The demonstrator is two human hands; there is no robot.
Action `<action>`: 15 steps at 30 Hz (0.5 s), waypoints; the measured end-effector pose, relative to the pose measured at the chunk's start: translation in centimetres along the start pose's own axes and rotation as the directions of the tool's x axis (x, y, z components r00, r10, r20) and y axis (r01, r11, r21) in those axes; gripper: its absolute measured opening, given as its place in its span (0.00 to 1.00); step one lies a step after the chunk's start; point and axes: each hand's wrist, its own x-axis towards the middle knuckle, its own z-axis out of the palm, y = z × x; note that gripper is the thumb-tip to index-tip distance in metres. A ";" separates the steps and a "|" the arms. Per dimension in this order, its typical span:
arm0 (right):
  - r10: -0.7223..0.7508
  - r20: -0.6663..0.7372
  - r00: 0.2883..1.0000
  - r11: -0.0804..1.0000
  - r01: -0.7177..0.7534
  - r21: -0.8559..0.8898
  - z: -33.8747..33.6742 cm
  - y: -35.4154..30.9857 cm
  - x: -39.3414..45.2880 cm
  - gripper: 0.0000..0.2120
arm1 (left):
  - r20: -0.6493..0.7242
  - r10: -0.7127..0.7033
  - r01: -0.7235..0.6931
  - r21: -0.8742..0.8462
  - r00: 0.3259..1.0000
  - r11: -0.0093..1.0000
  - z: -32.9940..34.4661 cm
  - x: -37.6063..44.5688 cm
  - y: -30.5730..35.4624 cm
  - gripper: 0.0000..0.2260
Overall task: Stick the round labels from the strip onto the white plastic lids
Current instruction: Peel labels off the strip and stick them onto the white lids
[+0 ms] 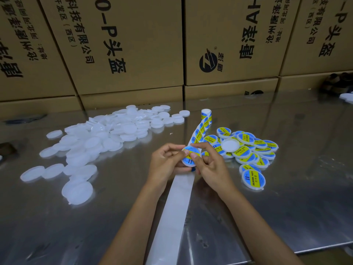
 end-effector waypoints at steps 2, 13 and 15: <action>-0.005 0.006 1.000 1.000 0.005 -0.018 0.0 0.0 0.0 0.07 | -0.015 0.004 -0.003 0.027 1.000 1.000 0.2 -0.1 0.1 0.07; 0.030 0.115 0.993 1.000 -0.031 0.006 0.2 -0.4 -0.2 0.16 | -0.036 0.018 -0.018 0.015 0.999 1.000 0.0 -0.3 0.1 0.07; 0.047 0.144 0.988 0.999 -0.048 0.005 0.2 -0.4 -0.2 0.22 | -0.064 0.033 -0.031 0.040 0.997 0.999 -0.2 -0.2 0.0 0.06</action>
